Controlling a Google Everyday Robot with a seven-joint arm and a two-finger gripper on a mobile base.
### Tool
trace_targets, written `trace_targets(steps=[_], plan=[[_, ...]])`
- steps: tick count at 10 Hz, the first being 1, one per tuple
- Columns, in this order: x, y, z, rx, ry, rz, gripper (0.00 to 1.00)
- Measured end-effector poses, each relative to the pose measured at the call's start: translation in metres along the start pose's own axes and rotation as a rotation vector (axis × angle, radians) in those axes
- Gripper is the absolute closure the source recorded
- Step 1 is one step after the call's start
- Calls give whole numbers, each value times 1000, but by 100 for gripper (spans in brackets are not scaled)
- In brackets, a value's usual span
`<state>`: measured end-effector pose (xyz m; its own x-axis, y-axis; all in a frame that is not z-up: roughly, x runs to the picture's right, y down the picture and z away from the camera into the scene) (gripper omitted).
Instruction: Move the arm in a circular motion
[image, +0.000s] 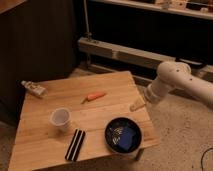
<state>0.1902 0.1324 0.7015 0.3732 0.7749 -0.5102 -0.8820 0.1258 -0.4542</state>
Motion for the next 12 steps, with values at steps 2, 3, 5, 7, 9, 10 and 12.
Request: trace_targets(steps=[2, 3, 5, 7, 9, 10, 12], plan=[[25, 37, 2, -13, 26, -111, 20], [34, 66, 5, -25, 42, -187, 20], [32, 127, 13, -46, 68, -335, 20], [14, 195, 21, -68, 74, -495, 20], [-10, 255, 24, -81, 65, -633, 20], [-24, 279, 24, -83, 57, -689, 20], [-61, 326, 21, -78, 41, -802, 20]])
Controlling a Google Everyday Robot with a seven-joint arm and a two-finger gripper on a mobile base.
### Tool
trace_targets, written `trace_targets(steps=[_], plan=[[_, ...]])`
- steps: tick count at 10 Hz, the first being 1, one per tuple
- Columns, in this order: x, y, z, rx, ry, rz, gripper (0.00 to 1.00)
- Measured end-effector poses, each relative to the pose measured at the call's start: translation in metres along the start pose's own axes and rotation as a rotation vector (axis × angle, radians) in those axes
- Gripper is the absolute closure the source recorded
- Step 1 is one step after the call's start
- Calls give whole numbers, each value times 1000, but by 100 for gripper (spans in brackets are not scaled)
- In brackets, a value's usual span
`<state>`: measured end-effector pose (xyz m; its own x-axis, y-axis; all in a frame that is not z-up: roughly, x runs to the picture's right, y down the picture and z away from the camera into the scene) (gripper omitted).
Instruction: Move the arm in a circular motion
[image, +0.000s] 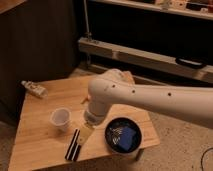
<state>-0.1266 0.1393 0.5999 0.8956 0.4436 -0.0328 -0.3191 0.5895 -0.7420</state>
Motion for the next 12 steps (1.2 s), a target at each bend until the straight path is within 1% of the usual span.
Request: trace_targets(steps=[2, 3, 4, 5, 6, 7, 8, 9, 11, 12], plan=[[-50, -3, -4, 26, -7, -70, 20], [-81, -14, -8, 50, -13, -92, 20], [-106, -28, -10, 75, -18, -95, 20], [-123, -45, -12, 92, -18, -79, 20], [-138, -77, -14, 111, -16, -38, 20], [-142, -103, -15, 114, -15, 6, 20], [-142, -123, -15, 114, -13, 45, 20], [-136, -154, -15, 112, -12, 107, 20], [-115, -197, -16, 107, -9, 200, 20], [-100, -219, -16, 105, -9, 252, 20]])
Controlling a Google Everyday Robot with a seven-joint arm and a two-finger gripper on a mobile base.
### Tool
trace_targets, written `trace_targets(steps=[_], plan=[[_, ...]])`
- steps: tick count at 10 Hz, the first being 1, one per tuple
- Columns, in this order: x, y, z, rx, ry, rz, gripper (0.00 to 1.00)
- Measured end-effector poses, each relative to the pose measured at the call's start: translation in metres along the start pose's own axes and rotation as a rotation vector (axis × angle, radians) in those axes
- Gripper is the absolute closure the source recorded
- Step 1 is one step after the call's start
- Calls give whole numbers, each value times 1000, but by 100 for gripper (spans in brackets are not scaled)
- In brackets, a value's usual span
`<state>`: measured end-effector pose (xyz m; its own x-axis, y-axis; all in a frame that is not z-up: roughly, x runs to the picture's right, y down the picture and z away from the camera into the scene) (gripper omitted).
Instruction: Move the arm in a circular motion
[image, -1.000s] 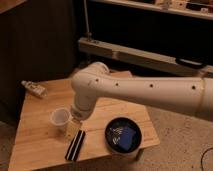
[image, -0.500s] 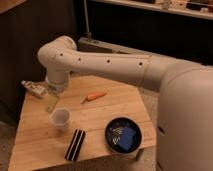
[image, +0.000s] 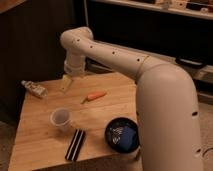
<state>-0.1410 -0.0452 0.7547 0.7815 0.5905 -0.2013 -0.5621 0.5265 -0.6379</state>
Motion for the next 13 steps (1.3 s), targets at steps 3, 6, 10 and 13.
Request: trace_targets(steps=[3, 6, 10, 13], plan=[[57, -80, 0, -4, 5, 181, 20], [133, -129, -2, -3, 7, 340, 20], [233, -150, -5, 4, 0, 504, 20], [320, -121, -11, 7, -2, 597, 20]])
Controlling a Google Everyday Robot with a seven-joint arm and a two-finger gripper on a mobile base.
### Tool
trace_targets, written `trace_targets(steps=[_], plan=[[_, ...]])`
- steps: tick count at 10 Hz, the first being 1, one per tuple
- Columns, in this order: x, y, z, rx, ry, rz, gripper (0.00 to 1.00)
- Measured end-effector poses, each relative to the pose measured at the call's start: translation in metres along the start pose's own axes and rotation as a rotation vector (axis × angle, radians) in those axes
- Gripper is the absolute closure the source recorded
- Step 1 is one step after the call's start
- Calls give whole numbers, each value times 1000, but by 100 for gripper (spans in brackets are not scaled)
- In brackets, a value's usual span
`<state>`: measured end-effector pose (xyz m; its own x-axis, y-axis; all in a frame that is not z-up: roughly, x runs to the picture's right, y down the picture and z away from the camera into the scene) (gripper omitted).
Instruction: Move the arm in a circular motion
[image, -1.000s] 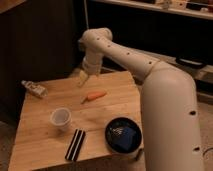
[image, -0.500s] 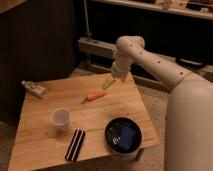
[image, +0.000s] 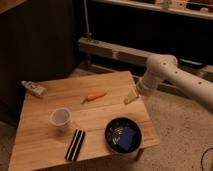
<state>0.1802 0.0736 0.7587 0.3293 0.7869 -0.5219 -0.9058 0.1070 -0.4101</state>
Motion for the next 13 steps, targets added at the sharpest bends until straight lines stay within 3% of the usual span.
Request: trace_targets(steps=[1, 2, 4, 6, 10, 13], plan=[[37, 10, -3, -5, 3, -1, 20], [61, 24, -4, -13, 10, -19, 20], [100, 68, -2, -40, 33, -116, 20], [115, 116, 4, -65, 55, -236, 20], [95, 245, 24, -100, 76, -558, 20], [50, 326, 34, -117, 63, -750, 20]])
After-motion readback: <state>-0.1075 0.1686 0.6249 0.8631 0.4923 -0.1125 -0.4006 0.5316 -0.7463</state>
